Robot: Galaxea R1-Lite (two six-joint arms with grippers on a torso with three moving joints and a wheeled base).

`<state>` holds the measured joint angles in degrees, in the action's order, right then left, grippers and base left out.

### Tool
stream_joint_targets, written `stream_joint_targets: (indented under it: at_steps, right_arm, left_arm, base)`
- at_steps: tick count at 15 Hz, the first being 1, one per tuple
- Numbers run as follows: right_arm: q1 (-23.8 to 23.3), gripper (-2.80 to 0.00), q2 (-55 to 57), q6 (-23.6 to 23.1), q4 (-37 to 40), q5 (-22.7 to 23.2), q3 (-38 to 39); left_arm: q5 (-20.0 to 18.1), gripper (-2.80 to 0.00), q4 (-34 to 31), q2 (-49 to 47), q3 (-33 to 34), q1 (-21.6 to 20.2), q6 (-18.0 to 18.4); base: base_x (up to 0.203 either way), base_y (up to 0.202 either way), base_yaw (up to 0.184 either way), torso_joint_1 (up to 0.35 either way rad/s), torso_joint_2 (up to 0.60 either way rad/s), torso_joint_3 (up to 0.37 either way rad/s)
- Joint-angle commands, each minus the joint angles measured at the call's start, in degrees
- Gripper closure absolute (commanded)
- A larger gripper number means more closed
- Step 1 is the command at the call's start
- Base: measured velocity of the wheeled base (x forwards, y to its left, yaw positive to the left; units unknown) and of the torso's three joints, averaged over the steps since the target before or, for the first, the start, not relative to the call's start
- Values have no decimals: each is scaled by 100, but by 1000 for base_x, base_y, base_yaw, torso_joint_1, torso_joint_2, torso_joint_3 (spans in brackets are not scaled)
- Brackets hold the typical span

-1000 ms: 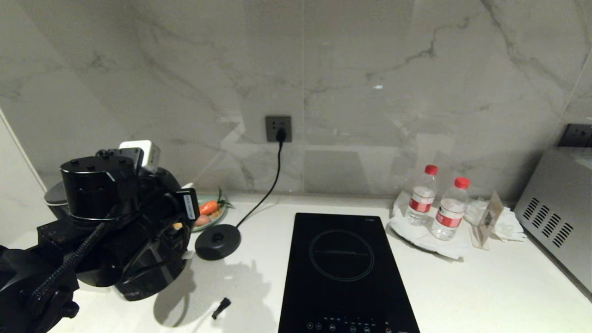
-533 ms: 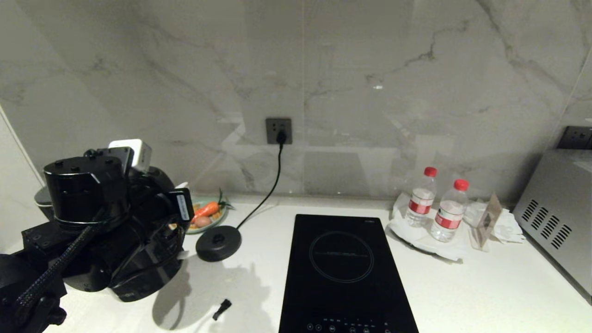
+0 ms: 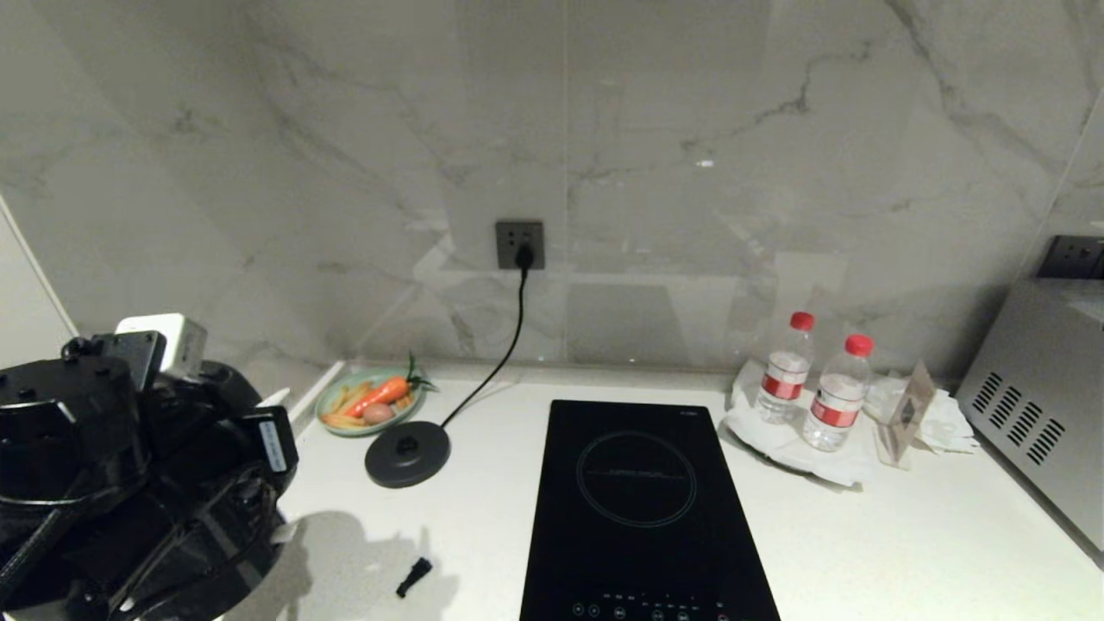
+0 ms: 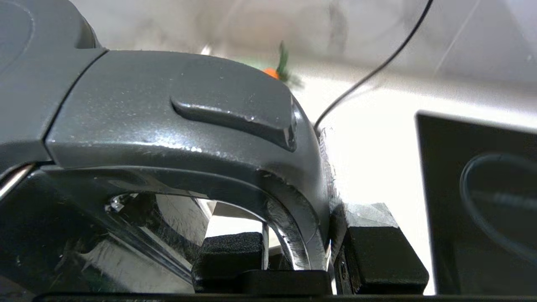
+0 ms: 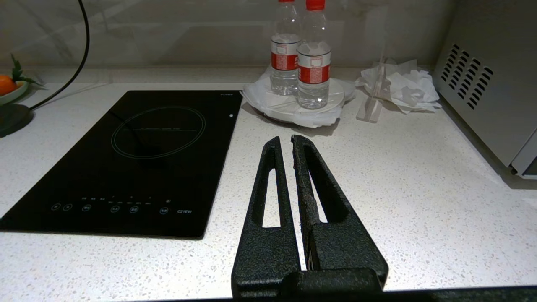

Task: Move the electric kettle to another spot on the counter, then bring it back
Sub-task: Place it by the sink

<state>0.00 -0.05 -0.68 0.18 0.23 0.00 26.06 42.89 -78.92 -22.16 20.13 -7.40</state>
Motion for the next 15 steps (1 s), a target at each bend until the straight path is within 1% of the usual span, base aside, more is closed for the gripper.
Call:
stream_joint_targets:
  at_steps: [1, 3, 4, 7, 9, 15]
  right_arm:
    - [0, 0, 5, -2, -1, 3, 0]
    - [-5, 0, 5, -2, -1, 3, 0]
    - [-3, 0, 5, -11, -1, 3, 0]
    - [0, 0, 5, -11, -1, 3, 0]
    - [0, 0, 5, -11, -1, 3, 0]
    - [0, 0, 5, -11, -1, 3, 0]
  left_arm:
    - [-11, 0, 27, 348, 346, -78, -7]
    - [-319, 0, 27, 535, 676, -158, -82]
    - [-329, 0, 27, 536, 702, -225, -149]
    - [-339, 0, 27, 553, 704, -396, -165]
    - [-339, 0, 27, 553, 695, -413, -174]
    - [-339, 0, 27, 580, 695, -406, -174]
  base:
    - [0, 0, 0, 0, 0, 0]
    - [0, 0, 0, 0, 0, 0]
    - [0, 0, 0, 0, 0, 0]
    - [0, -3, 25, -1, 2, 2]
    - [-1, -7, 135, 5, -2, 5]
    - [-2, -8, 176, 5, 3, 1]
